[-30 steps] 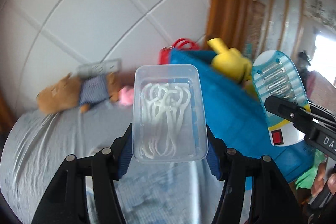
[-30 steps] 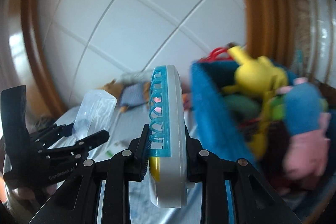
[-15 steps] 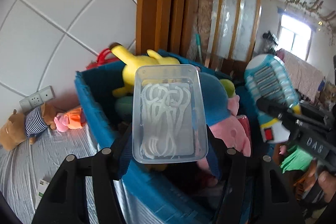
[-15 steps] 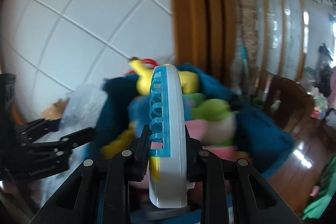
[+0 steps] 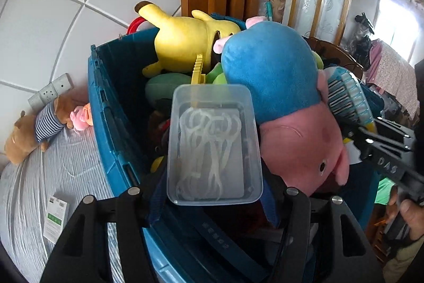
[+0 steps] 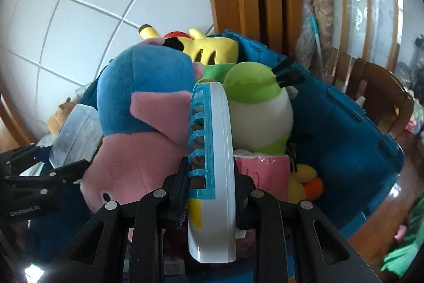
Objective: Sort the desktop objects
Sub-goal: 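Carry the floss case and mosquito lamp into the blue crate and release both, then withdraw both open tools from the blue crate toward the white box on the bed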
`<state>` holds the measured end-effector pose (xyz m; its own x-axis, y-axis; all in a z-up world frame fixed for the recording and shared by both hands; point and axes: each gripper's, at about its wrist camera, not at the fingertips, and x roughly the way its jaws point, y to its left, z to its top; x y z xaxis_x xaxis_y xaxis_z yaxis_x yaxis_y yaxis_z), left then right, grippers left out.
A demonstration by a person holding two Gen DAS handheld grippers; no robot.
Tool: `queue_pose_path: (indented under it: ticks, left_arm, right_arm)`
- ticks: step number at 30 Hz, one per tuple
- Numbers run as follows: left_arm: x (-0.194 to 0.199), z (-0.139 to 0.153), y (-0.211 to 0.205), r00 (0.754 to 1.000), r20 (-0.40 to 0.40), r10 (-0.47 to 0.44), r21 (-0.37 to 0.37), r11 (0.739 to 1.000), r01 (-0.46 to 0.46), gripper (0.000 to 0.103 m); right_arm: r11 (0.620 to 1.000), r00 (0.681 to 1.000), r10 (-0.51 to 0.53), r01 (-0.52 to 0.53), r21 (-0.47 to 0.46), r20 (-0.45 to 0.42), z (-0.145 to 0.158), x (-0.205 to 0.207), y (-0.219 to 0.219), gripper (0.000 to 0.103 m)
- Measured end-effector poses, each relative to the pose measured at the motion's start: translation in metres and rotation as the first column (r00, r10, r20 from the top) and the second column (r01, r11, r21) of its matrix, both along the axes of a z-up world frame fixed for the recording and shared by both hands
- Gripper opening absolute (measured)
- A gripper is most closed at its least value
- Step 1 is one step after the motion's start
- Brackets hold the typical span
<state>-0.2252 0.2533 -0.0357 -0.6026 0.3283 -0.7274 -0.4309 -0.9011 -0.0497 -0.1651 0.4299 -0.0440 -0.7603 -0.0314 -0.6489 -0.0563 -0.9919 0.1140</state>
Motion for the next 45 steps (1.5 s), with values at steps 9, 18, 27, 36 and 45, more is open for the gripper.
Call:
queue_pose_path:
  ticks: [9,18,27,36,45]
  left_arm:
    - [0.011,0.025,-0.015,0.996,-0.078,0.041,0.034,0.999,-0.039,0.080]
    - [0.022,0.038,-0.086,0.972,-0.111,0.208,0.080,0.977,-0.200,0.080]
    - [0.037,0.017,-0.161,0.929,-0.092,0.360,0.061,0.933,-0.355,0.083]
    - [0.063,-0.011,-0.255,0.885,-0.049,0.462,0.045,0.887,-0.461,0.086]
    - [0.079,-0.036,-0.360,0.839,-0.013,0.544,0.011,0.839,-0.544,0.086]
  right_arm:
    - [1.000,0.999,-0.018,0.018,0.005,-0.039,0.007,0.005,0.003,0.055]
    - [1.000,0.985,-0.001,-0.002,-0.014,-0.170,0.040,0.029,-0.012,0.103]
    - [0.999,0.978,0.052,-0.051,0.011,-0.202,0.049,0.022,-0.073,0.103]
    - [0.978,0.955,0.210,-0.204,0.050,-0.210,0.048,0.021,-0.181,0.103]
    - [0.948,0.929,0.317,-0.312,0.055,-0.191,0.035,0.019,-0.294,0.103]
